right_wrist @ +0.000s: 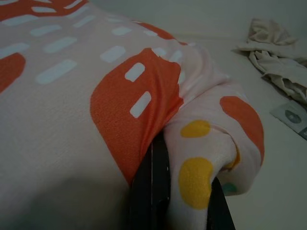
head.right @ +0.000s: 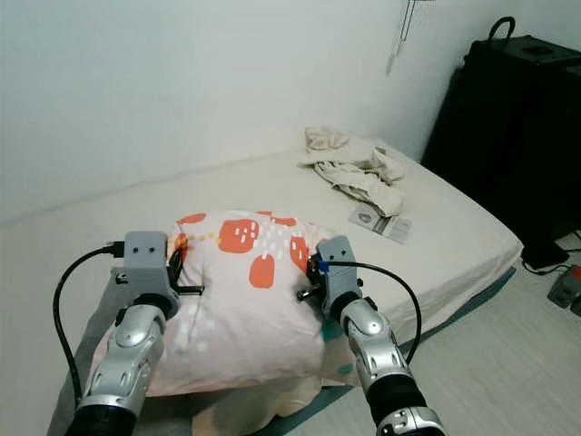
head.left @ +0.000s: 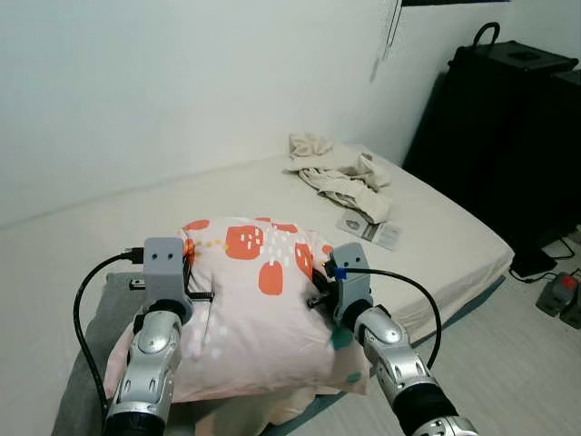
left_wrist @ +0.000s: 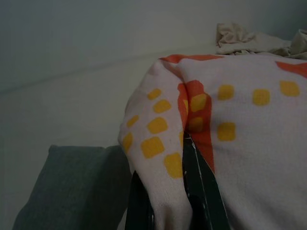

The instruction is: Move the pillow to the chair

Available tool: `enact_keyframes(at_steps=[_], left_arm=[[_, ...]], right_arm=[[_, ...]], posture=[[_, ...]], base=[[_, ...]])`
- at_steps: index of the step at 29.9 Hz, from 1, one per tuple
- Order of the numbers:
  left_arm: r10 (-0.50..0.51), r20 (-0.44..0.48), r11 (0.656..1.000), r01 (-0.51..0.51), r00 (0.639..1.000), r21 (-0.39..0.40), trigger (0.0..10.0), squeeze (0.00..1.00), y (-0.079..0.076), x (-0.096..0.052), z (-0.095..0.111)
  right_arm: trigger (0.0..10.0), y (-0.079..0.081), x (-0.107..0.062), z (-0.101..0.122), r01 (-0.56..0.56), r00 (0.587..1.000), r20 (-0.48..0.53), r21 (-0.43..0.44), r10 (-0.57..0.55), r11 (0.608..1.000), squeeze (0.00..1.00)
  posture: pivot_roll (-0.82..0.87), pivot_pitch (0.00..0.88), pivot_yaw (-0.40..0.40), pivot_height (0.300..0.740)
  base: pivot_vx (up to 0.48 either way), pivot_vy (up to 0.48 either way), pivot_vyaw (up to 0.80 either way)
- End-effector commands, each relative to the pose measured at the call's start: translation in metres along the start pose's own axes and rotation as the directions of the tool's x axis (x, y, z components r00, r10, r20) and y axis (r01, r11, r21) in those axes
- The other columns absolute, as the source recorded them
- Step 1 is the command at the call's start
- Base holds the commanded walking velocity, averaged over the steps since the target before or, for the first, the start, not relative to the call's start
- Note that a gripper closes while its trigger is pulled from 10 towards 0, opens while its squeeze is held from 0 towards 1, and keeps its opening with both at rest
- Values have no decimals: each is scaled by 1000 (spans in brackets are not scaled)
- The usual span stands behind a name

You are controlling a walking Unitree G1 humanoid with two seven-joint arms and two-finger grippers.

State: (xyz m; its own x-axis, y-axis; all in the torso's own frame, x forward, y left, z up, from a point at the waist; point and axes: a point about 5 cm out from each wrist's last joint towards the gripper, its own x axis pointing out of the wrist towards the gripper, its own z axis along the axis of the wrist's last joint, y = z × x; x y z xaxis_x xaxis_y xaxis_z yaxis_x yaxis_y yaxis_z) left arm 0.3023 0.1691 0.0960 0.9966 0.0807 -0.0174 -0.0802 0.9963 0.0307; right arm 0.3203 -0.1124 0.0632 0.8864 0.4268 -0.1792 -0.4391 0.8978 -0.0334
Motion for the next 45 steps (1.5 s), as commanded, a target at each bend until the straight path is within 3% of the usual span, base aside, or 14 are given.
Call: enact_keyframes(at_steps=[1, 12, 15, 18, 20, 23, 27, 30, 36, 45], left_arm=[[-23, 80, 1000, 23, 997, -1, 10000, 0, -7, 3, 14], [-31, 12, 999, 31, 999, 12, 10000, 0, -6, 2, -2], [-74, 2, 996, 73, 997, 56, 10000, 0, -10, 5, -2], [-33, -17, 999, 33, 999, -5, 10000, 0, -5, 10, -3], [-49, -9, 999, 49, 999, 20, 10000, 0, -8, 13, -1], [-39, -2, 999, 39, 999, 9, 10000, 0, -10, 16, 4], [-62, 33, 994, 59, 998, 91, 10000, 0, -12, 22, 11], [-12, 3, 997, 11, 1000, 78, 10000, 0, 2, 15, 2], [5, 15, 1000, -5, 1000, 27, 10000, 0, 6, 9, 4], [-17, 45, 999, 15, 999, 39, 10000, 0, -4, 9, 8]], right_arm=[[10000, 6, 3, 7, -32, 998, 45, -27, 33, 999, 0], [10000, 5, 0, -6, -15, 1000, -7, -5, 15, 1000, 0], [10000, 3, 2, -3, -24, 1000, -6, -33, 24, 999, 0], [10000, -2, 6, 4, -5, 1000, 2, -13, 5, 1000, 0], [10000, -4, 8, 9, -20, 1000, 4, -60, 20, 998, 0], [10000, -10, 11, 18, -8, 1000, 18, -1, 8, 1000, 0], [10000, -12, 13, 21, -33, 999, 12, -89, 34, 995, 0], [10000, -5, 11, 15, -30, 999, 14, -24, 30, 999, 0], [10000, 1, 8, 8, -34, 999, 3, -17, 34, 999, 0], [10000, 4, 8, 9, -60, 998, 6, -41, 60, 997, 0]], posture=[[-22, 40, -103, 740], [-28, 20, -91, 740], [-31, 19, -72, 740], [-55, 47, -59, 740], [-67, 46, -64, 740], [-55, 92, -96, 740], [-52, 64, -115, 740], [-34, 108, -103, 740], [-38, 129, -82, 740], [-38, 125, -92, 740]], base=[[0, 0, 0], [0, 0, 0], [0, 0, 0], [0, 0, 0], [0, 0, 0], [0, 0, -800], [0, 0, -800], [0, 0, -800], [0, 0, -800], [0, 0, -800]])
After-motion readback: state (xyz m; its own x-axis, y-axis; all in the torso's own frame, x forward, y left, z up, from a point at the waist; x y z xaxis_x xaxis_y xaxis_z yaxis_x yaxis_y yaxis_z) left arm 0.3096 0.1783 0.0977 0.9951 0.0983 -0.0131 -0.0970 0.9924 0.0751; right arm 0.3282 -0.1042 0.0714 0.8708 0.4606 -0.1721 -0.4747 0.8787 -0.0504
